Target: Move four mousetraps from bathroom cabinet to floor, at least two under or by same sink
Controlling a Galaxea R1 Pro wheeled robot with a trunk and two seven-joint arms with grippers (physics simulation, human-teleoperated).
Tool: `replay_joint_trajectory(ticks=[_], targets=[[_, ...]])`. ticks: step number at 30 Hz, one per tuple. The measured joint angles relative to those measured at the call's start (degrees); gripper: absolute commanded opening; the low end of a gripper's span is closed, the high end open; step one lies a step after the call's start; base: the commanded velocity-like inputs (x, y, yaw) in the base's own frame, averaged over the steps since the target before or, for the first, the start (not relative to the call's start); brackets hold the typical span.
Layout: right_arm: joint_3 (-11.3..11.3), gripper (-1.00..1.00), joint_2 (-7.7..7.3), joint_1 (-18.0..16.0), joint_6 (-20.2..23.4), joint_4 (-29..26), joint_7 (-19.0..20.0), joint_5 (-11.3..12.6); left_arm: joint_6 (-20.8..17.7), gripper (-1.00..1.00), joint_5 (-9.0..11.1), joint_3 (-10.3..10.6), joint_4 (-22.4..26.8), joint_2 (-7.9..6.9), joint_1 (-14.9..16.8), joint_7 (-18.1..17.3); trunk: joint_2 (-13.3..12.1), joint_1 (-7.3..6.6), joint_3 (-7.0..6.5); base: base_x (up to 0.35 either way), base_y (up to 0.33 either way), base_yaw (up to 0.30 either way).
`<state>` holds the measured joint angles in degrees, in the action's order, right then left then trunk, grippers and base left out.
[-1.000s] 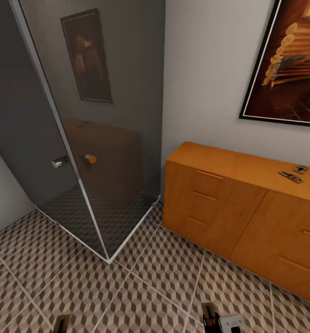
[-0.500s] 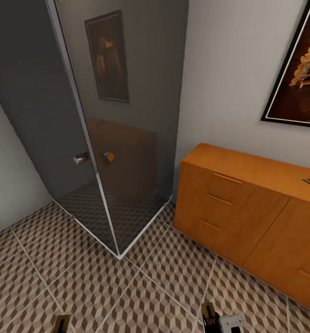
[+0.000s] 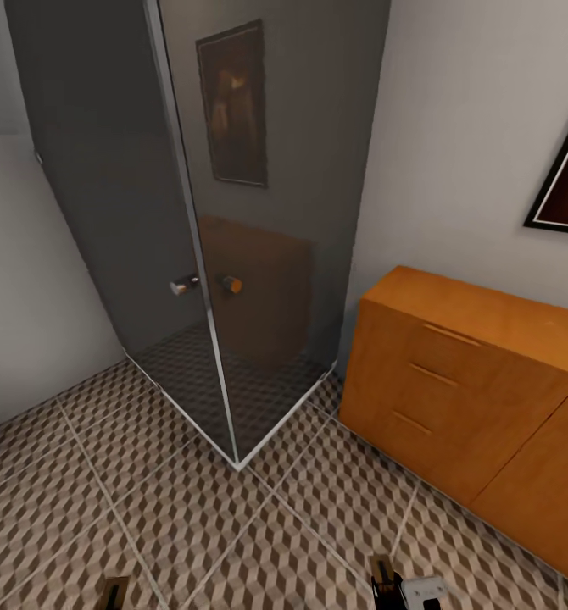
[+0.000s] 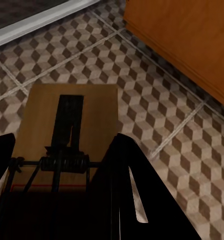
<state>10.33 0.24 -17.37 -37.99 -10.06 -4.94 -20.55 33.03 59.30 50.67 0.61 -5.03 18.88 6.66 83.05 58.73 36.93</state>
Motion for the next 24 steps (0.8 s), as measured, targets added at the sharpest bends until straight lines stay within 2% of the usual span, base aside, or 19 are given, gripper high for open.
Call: replay_joint_trajectory(ticks=[24], targets=[[0.00, -1.00, 0.00, 0.00, -0.02, 0.00, 0.00, 0.00, 0.00, -1.00, 0.00, 0.02, 0.02, 0.03, 0.00, -0.01, 0.00, 0.00, -0.40, 0.000, 0.000, 0.232]])
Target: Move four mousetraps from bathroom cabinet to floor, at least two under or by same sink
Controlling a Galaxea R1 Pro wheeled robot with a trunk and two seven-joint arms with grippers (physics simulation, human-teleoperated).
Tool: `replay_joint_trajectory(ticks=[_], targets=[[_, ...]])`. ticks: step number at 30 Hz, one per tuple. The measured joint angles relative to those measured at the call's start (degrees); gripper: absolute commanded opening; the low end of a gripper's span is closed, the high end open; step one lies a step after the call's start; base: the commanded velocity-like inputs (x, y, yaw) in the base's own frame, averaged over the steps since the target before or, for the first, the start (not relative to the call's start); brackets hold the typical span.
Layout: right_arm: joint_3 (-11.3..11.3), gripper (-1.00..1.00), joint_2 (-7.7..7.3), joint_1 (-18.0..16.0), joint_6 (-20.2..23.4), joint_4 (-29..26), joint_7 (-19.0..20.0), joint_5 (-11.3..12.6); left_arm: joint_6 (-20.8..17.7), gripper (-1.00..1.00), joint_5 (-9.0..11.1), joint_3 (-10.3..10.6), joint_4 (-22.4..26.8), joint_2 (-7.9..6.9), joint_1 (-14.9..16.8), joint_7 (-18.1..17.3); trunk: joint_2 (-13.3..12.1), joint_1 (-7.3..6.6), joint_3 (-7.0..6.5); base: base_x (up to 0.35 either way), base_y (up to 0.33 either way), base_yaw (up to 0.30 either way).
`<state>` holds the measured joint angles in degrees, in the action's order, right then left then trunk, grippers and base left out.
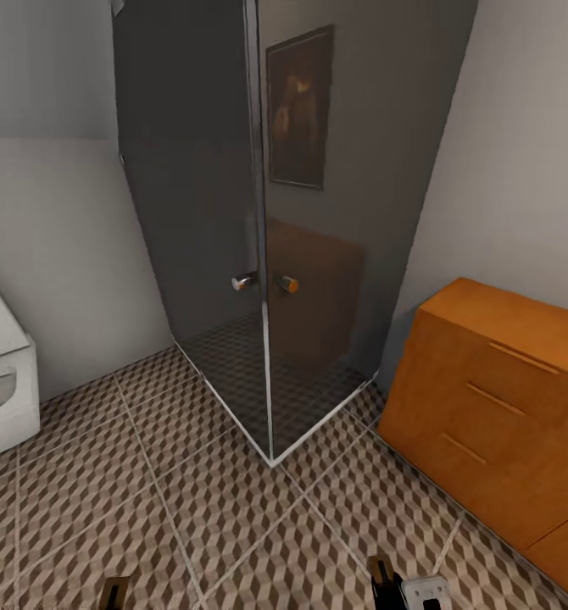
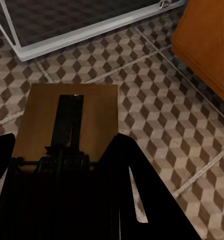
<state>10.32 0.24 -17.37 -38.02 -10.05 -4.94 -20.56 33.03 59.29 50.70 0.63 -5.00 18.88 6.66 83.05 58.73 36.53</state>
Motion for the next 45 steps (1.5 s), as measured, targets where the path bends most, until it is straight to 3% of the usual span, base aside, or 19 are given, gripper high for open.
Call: replay_joint_trajectory(ticks=[45], targets=[[-0.08, -1.00, 0.00, 0.00, 0.03, 0.09, -0.01, -0.06, 0.00, -1.00, 0.00, 0.05, -0.01, 0.00, 0.00, 0.00, 0.00, 0.00, -1.14, 0.000, 0.000, 0.240]])
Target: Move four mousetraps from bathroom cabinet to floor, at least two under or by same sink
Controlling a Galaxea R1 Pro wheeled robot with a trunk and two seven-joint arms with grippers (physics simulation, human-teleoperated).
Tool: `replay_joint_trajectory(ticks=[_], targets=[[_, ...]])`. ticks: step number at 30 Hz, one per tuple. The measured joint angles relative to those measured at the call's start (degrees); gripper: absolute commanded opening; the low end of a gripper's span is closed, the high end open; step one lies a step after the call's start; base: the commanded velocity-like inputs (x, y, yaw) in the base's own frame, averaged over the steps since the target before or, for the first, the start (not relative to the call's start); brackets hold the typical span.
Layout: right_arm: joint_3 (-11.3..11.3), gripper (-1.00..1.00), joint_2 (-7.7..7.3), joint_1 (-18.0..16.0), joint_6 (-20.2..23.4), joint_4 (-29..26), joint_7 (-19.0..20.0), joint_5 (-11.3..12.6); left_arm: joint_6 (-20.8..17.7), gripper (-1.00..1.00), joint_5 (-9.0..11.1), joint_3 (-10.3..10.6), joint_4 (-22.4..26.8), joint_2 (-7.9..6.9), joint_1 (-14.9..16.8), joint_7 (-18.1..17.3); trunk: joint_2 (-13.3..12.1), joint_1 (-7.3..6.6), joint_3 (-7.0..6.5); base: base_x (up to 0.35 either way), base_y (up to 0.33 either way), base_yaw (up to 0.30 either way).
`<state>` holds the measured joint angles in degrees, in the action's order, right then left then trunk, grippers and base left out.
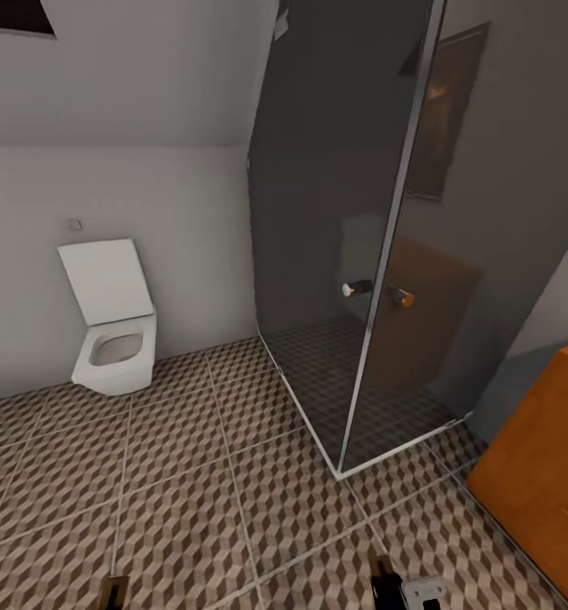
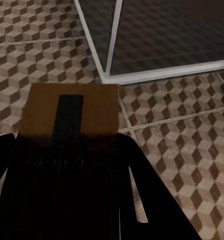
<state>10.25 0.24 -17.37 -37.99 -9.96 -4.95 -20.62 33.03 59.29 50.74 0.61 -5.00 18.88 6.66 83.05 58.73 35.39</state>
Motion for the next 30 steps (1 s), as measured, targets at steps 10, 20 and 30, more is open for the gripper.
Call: replay_joint_trajectory(ticks=[10, 20, 30], targets=[[-0.01, -1.00, 0.00, 0.00, 0.00, 0.00, 0.00, -0.01, 0.00, -1.00, -0.01, 0.00, 0.01, 0.14, 0.00, 0.00, 0.00, 0.00, -0.25, 0.000, 0.000, 0.240], [-0.02, -1.00, 0.00, 0.00, -0.01, 0.00, 0.00, -0.02, -0.02, -1.00, 0.00, 0.00, -0.01, 0.17, 0.00, 0.00, 0.00, 0.00, -0.51, 0.000, 0.000, 0.241], [-0.03, -1.00, 0.00, 0.00, 0.00, 0.12, -0.01, -0.03, 0.00, -1.00, 0.00, 0.00, -0.01, 0.17, 0.00, 0.00, 0.00, 0.00, -0.74, 0.000, 0.000, 0.241]])
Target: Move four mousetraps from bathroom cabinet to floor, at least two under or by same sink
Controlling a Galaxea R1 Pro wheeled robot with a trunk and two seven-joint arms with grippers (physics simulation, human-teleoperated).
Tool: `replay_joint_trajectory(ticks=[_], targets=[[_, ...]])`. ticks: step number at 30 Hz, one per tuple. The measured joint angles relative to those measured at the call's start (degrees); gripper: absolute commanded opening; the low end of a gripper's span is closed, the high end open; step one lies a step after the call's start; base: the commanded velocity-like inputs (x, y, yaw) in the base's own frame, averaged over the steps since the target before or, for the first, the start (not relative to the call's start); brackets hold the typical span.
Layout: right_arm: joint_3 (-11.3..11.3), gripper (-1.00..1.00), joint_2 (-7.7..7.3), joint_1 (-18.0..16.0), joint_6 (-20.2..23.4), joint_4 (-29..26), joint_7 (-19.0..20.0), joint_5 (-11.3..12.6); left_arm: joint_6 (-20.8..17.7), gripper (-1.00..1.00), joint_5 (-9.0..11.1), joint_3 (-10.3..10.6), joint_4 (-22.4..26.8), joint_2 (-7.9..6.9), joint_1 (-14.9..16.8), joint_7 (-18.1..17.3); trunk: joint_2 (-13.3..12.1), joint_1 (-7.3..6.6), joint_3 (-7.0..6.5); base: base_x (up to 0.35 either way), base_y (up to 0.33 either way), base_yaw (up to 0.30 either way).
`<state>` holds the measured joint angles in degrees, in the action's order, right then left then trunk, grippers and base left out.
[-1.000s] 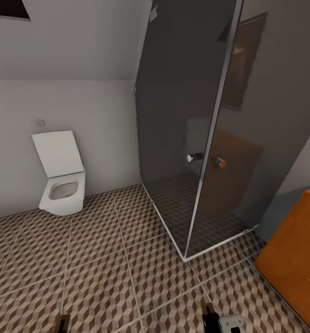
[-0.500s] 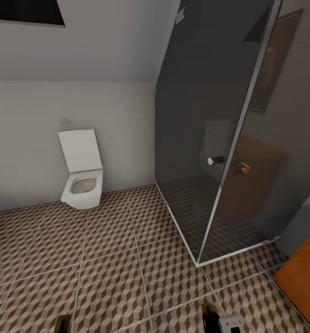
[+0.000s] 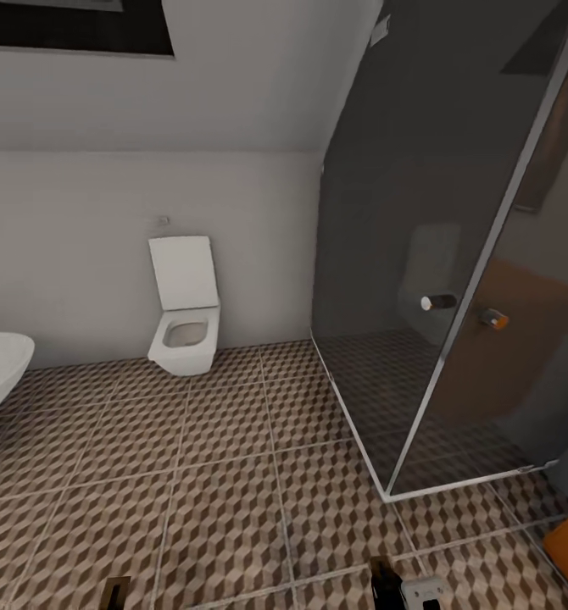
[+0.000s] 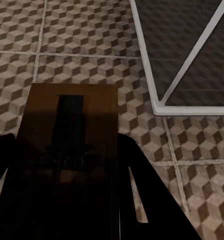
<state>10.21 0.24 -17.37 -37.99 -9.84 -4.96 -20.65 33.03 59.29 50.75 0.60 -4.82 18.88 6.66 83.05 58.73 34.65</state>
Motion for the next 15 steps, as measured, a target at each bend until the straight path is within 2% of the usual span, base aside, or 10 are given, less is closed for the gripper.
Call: replay_joint_trajectory(ticks=[15], targets=[[-0.07, -1.00, 0.00, 0.00, -0.11, 1.71, 0.02, -0.01, 0.00, -1.00, 0.00, 0.01, -0.02, 0.00, 0.00, 0.00, 0.00, 0.00, -0.20, 0.000, 0.000, 0.244]])
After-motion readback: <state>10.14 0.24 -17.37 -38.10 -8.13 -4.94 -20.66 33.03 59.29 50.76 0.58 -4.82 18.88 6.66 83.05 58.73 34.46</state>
